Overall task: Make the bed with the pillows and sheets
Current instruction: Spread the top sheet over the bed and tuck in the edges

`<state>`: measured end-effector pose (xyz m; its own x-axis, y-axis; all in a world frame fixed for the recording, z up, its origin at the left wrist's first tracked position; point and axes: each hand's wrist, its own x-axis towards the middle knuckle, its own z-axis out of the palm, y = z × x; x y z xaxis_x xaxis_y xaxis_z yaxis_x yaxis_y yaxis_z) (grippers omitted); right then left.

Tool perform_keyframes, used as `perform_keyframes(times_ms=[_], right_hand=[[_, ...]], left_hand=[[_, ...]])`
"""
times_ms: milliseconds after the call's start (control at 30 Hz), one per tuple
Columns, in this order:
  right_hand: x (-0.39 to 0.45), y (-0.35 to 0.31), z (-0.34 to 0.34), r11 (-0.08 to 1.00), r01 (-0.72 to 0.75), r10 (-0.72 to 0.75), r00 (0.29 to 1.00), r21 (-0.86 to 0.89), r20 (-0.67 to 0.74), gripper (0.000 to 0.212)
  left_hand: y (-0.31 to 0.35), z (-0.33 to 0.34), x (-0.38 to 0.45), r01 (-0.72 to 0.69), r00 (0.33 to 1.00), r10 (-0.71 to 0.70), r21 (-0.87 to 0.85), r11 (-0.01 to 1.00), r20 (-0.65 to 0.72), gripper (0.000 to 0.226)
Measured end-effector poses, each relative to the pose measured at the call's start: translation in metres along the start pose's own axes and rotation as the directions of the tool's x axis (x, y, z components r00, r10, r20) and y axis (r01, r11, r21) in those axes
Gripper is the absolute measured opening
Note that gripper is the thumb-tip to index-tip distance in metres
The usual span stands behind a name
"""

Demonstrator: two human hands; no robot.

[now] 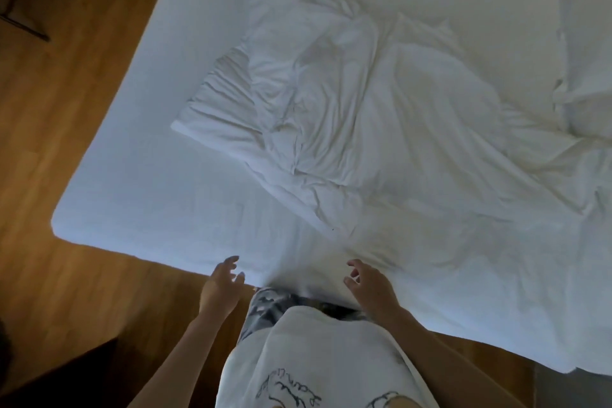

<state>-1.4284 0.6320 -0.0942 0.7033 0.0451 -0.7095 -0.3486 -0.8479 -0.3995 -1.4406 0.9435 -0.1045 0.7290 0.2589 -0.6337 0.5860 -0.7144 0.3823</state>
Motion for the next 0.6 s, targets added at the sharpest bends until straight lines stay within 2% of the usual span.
perform_keyframes(times_ms=[200,333,433,600], right_hand=[[0.038,-0.047,0.002,0.995,-0.088,0.092,0.989,0.046,-0.115,0.041],[0.069,-0.110,0.019,0.991,-0.127,0.133,0.978,0.042,-0.163,0.046],[0.110,-0.160,0.034,0.999,-0.032,0.024,0.984,-0.042,-0.174,0.054],[0.221,-0.237,0.062,0.957,0.158,-0.221,0.941,-0.243,-0.255,0.077]], left_hand=[[0.036,-0.039,0.086,-0.169,0.983,0.166,0.034,0.985,0.083,0.039],[0.038,-0.091,0.144,-0.289,0.949,0.264,0.142,0.947,0.170,0.041],[0.027,-0.131,0.200,-0.351,0.932,0.316,0.216,0.911,0.180,0.043],[0.016,-0.169,0.322,-0.326,0.945,0.316,0.282,0.902,0.081,0.049]])
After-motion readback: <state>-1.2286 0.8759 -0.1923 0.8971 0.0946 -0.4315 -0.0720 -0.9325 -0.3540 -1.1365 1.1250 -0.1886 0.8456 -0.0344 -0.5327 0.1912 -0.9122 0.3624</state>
